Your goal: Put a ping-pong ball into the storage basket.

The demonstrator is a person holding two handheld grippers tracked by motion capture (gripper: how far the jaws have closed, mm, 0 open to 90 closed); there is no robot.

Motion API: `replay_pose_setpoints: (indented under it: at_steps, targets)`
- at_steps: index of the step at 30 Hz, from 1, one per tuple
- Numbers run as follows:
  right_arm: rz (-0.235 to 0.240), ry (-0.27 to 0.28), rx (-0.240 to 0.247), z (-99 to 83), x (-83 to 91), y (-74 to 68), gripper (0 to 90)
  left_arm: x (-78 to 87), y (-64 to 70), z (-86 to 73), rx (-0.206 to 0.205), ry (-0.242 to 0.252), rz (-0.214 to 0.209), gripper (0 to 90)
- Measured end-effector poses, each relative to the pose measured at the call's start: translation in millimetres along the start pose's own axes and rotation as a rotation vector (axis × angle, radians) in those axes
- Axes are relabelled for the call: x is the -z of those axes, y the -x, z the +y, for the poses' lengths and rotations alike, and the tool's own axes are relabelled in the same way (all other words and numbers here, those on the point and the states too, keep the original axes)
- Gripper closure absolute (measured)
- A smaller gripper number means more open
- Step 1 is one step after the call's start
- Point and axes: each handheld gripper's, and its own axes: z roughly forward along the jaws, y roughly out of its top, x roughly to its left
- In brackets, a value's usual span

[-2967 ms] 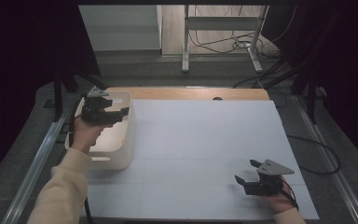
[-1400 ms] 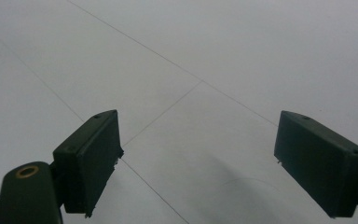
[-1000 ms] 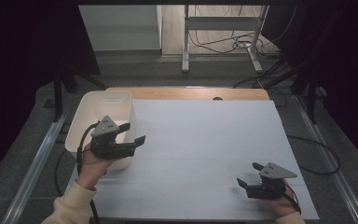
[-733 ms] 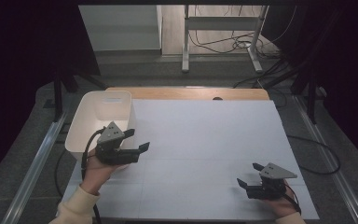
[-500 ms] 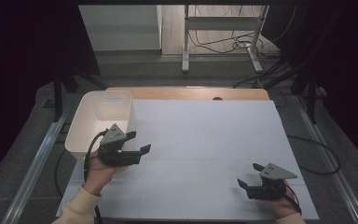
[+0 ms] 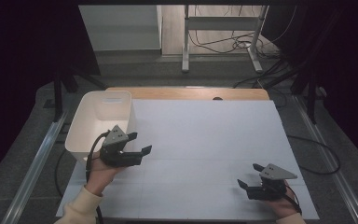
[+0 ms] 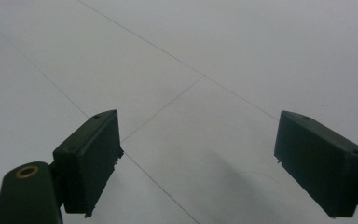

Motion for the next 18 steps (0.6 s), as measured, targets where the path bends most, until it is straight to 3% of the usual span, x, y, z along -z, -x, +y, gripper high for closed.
replay_pose_setpoints:
  at_steps: [18]
  targets:
    - [-0.002,0.002,0.0,0.1,0.5,0.1,14.8,5.4,4.8,-5.4,-0.014,0.024,0.011,26.1]
